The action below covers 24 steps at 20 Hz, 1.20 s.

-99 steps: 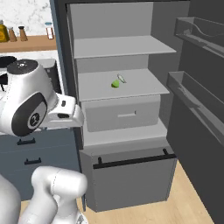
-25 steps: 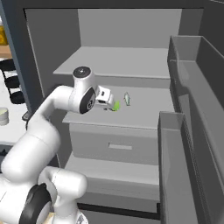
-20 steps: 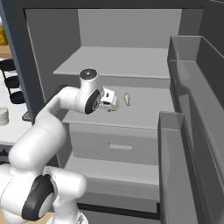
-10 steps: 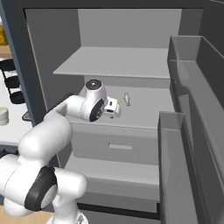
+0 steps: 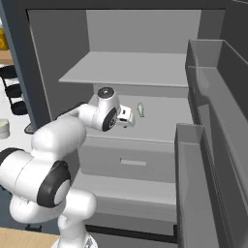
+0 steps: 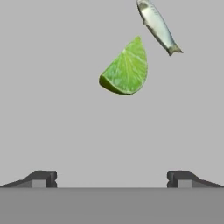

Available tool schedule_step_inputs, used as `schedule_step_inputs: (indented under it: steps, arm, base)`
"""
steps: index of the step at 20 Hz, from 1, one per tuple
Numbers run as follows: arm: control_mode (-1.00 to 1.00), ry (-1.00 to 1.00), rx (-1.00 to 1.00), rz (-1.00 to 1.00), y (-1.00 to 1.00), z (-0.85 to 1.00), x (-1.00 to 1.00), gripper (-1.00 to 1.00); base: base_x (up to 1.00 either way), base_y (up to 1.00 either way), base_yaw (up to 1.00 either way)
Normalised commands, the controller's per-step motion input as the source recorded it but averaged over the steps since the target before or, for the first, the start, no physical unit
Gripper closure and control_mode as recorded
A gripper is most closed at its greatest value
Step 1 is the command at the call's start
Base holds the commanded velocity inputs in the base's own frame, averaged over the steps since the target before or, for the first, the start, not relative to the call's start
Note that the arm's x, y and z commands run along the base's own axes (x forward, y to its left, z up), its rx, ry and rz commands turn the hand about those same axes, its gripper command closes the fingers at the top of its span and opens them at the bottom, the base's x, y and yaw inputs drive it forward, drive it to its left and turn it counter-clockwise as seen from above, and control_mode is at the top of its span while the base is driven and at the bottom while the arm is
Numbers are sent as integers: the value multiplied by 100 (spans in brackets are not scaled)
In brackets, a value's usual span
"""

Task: Grab a lemon wedge from the fridge and one ice cube from the ice bowl, and put them in the glass of lemonade.

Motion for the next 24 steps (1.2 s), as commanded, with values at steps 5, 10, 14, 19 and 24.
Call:
schedule_step_inputs:
  steps: [5,10,14,19,24]
  arm:
    - [-100,0,0,0,4,1,38,-100]
    - [-100,-2,0,-2,0,0,5,-100]
    - [-100,-10,0,-9,0,0,3,-100]
    - [-100,-7,0,-12,0,0,21,-100]
    - [-100,-1,0,-9,0,0,17,-100]
  base:
    - [0,0,0]
    - [0,0,0]
    - [0,0,0]
    - [0,0,0]
    - [0,0,0]
